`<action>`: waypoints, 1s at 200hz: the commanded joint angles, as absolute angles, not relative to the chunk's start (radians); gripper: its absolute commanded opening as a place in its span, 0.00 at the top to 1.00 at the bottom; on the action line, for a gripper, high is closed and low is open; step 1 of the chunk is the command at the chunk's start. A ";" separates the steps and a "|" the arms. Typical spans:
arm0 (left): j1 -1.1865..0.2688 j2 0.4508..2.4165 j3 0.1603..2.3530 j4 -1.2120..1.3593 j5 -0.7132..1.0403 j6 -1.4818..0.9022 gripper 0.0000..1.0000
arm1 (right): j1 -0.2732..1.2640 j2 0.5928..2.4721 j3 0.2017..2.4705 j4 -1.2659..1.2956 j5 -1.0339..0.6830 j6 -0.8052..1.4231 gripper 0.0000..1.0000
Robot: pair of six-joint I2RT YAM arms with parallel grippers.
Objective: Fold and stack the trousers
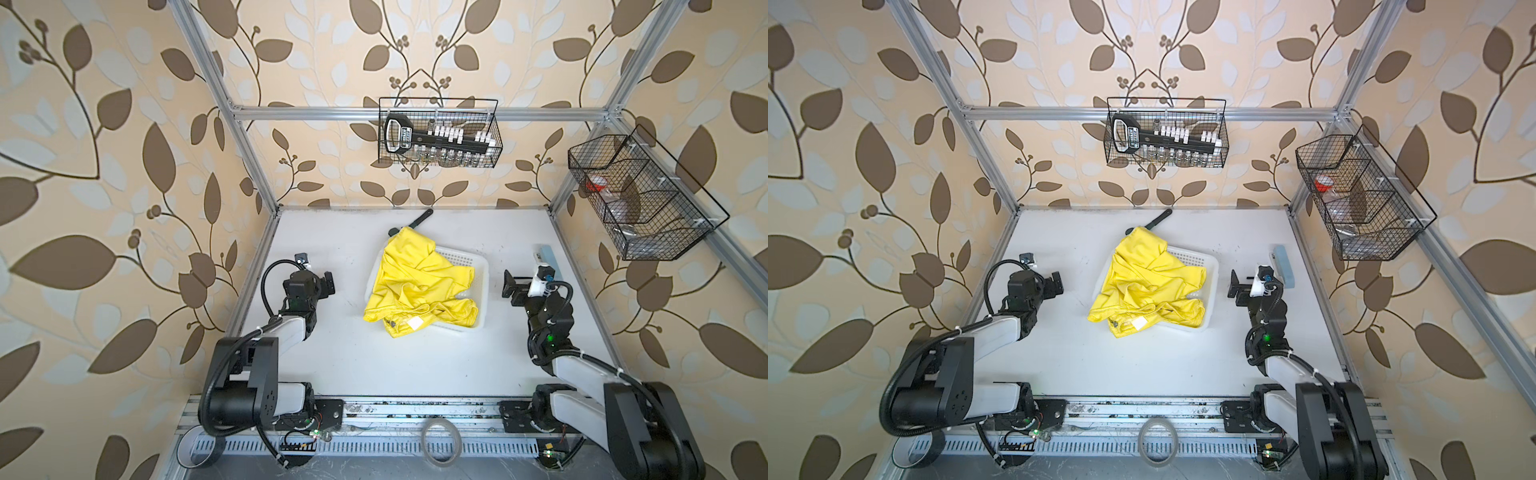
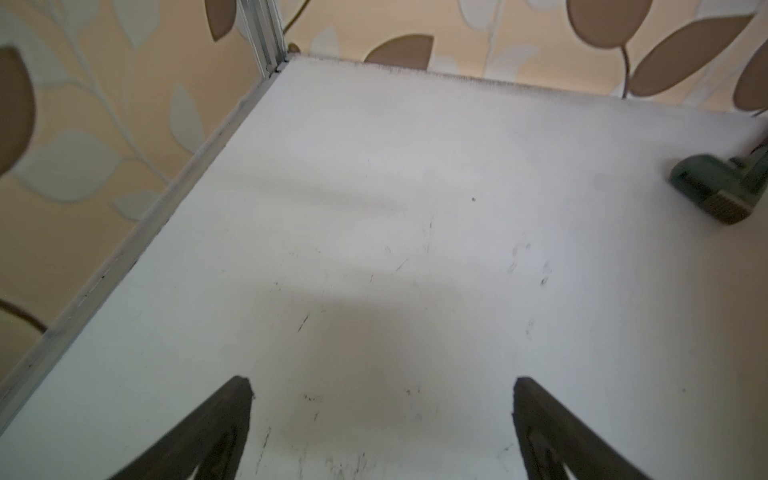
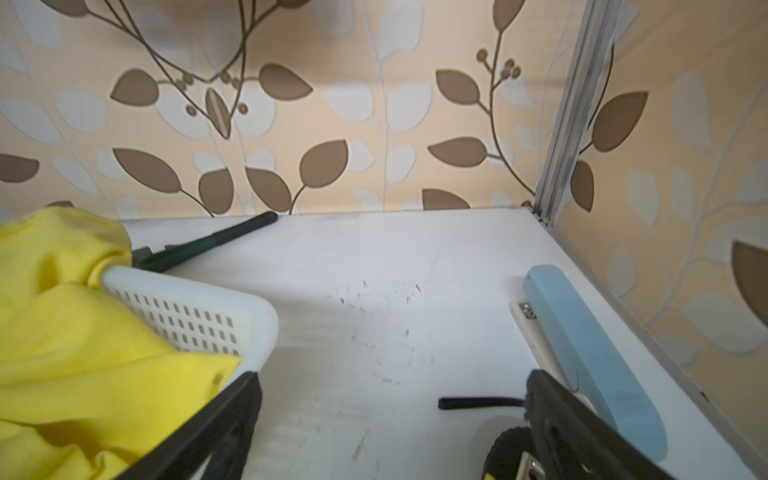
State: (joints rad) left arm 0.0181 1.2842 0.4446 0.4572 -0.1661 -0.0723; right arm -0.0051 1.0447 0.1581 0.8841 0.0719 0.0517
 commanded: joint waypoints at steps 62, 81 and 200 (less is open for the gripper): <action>-0.144 1.163 0.930 -0.319 -0.012 -0.322 0.01 | 0.074 0.811 0.469 0.142 -0.017 0.164 0.00; -0.261 1.177 1.016 -0.439 0.015 -0.299 0.01 | 0.096 0.830 0.561 -0.044 -0.059 0.186 0.00; -0.740 1.702 1.494 -0.692 -0.225 -0.345 0.01 | 0.234 0.948 0.721 -0.384 -0.184 0.210 0.00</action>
State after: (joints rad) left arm -0.7284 1.6135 1.4071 -0.6025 -0.0990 -0.3405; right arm 0.2249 0.9272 0.7082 -0.3519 -0.1432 0.1967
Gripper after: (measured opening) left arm 0.990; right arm 0.998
